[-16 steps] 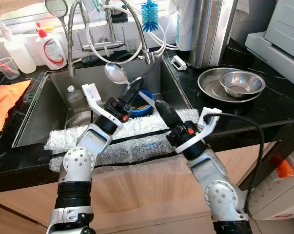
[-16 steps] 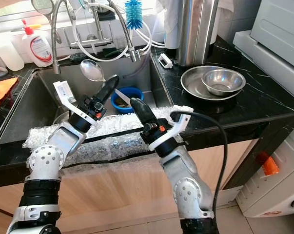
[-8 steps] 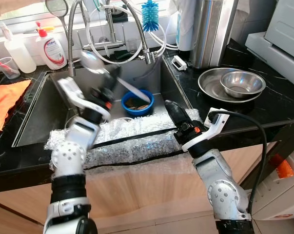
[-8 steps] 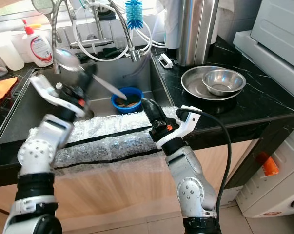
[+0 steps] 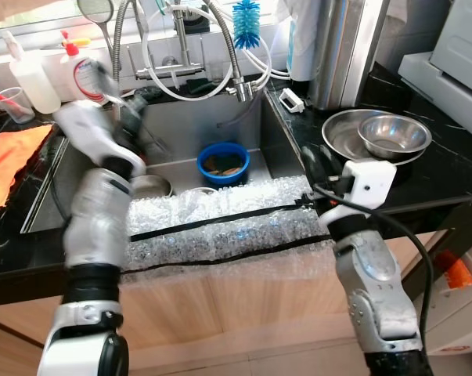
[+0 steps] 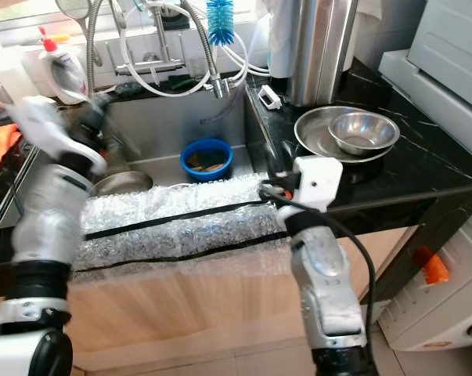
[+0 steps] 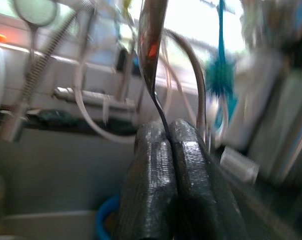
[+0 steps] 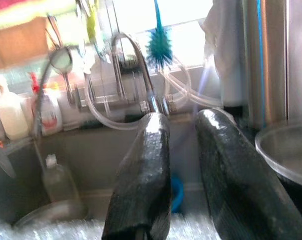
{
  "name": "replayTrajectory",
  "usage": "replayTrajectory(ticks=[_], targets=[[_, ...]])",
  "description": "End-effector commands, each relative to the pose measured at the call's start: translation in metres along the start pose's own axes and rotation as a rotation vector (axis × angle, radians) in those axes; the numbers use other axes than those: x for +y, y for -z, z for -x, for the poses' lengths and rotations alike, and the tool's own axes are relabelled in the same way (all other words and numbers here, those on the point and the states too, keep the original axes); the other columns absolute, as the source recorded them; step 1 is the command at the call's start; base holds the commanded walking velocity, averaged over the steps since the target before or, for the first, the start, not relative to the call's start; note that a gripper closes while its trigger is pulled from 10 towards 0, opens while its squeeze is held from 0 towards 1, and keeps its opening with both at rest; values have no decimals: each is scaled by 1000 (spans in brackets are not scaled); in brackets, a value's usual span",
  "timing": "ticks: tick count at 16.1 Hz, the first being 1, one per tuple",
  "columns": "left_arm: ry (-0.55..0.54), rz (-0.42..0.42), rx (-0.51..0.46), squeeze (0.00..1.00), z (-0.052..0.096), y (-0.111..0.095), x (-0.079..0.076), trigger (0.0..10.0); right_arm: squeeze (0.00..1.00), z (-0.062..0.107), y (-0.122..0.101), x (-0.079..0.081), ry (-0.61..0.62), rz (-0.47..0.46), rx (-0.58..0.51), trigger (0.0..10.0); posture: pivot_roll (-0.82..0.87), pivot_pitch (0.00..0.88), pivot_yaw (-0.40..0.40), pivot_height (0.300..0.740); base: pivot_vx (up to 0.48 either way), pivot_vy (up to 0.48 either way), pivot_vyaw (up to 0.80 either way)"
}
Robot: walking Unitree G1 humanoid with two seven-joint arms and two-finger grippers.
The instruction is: Kitchen organization
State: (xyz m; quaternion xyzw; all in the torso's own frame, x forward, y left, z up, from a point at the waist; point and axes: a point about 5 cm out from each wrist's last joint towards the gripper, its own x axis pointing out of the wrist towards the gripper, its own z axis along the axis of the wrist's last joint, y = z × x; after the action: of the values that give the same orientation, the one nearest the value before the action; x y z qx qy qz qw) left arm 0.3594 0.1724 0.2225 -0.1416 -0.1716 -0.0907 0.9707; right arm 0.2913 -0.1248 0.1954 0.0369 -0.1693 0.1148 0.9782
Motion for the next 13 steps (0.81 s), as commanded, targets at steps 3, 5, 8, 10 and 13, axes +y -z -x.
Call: replayTrajectory(ticks=[3,5,8,10,13], targets=[[-47,-244,41,0,8,20,9,10000,0,11,-8,0,57,103,-52,10000,-193,0,87,740,0,0,0],[-82,-292,69,0,11,28,16,10000,0,16,-4,-1,82,144,-43,10000,-199,0,91,740,0,0,0],[-160,-328,99,0,17,38,33,10000,0,26,7,-7,136,173,2,10000,-198,0,91,740,0,0,0],[-220,-344,139,0,18,43,44,10000,0,25,10,-7,138,171,22,10000,-196,0,84,740,0,0,0],[-251,-362,185,0,24,53,51,10000,0,23,13,-4,129,170,23,10000,-197,0,84,740,0,0,0]])
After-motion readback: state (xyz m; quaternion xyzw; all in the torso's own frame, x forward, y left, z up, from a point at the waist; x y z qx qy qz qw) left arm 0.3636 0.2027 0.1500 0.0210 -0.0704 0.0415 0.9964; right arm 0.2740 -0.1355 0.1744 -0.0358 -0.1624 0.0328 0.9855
